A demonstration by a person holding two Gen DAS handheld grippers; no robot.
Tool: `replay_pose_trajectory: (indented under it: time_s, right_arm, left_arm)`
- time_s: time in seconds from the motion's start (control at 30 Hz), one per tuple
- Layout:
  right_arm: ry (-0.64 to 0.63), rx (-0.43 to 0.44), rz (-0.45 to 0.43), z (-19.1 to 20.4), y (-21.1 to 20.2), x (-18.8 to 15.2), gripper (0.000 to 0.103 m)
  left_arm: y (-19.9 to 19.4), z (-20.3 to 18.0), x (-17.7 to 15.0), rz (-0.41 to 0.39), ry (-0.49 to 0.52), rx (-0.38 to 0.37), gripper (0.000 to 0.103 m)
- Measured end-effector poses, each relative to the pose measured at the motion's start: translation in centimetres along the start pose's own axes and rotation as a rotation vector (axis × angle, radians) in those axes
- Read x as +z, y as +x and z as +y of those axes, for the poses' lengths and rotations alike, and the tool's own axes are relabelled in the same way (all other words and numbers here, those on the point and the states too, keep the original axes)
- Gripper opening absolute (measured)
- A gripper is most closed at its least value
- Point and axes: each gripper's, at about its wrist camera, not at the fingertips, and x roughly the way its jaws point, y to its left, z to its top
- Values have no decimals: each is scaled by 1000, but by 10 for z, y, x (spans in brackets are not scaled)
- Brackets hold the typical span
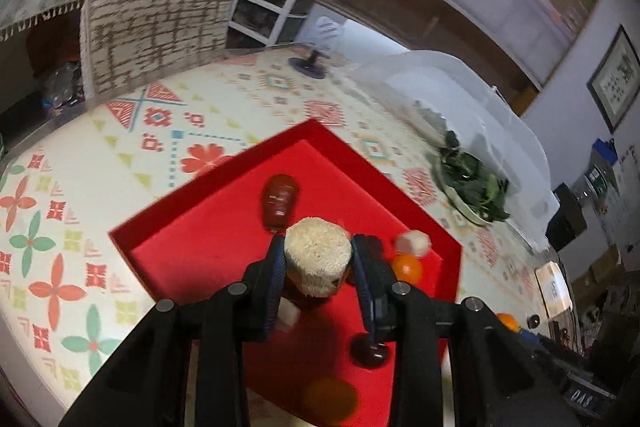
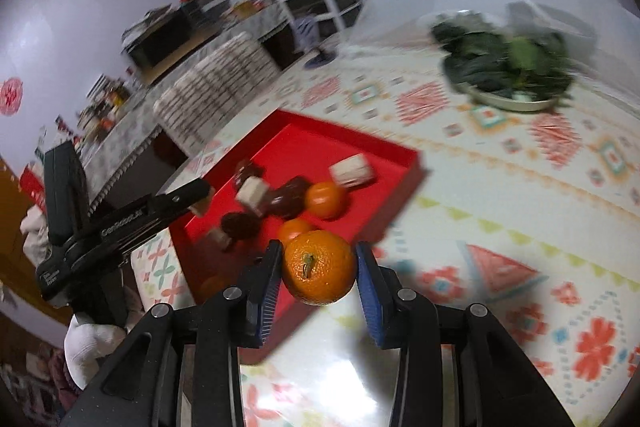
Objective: Organize fruits
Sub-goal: 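Grasp a yam chunk with the left tool while the right carries the mandarin, then release the yam chunk and mandarin into the red tray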
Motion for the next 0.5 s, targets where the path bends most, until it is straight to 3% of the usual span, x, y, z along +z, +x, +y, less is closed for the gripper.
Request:
replay_pose_trajectory:
  time_s: [0.27, 0.5]
  right_arm:
    - [-75, -1, 73, 35, 40, -6, 40]
    - [-106, -37, 76, 41, 47, -12, 41]
  left_arm:
    - [4, 23, 10, -8, -40, 2, 32]
    - [-4, 28, 11, -25, -81, -39, 47]
